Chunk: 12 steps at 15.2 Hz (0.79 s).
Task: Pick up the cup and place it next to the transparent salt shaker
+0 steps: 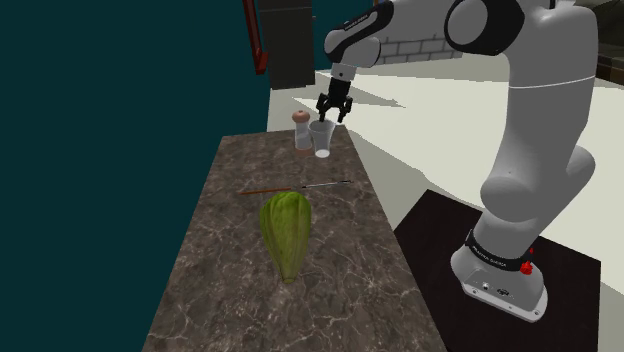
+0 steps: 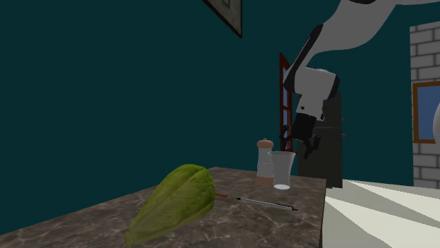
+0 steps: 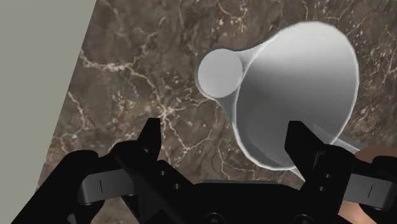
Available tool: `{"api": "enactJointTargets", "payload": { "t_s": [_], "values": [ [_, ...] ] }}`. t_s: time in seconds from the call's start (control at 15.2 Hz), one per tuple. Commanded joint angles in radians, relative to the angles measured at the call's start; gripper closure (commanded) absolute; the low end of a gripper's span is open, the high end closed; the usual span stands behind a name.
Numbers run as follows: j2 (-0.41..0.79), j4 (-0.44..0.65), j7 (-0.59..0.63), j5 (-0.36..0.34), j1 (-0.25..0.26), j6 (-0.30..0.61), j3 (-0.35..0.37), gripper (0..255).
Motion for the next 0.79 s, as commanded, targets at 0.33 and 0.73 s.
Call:
{"api": "enactJointTargets", "payload": {
  "t_s": [0.33, 0.73],
  "values": [
    [-0.033, 0.075, 0.009, -0.012, -0.019, -0.112, -0.012, 0],
    [-0.033, 0.075, 0.009, -0.012, -0.019, -0.112, -0.012, 0]
  ]
}}
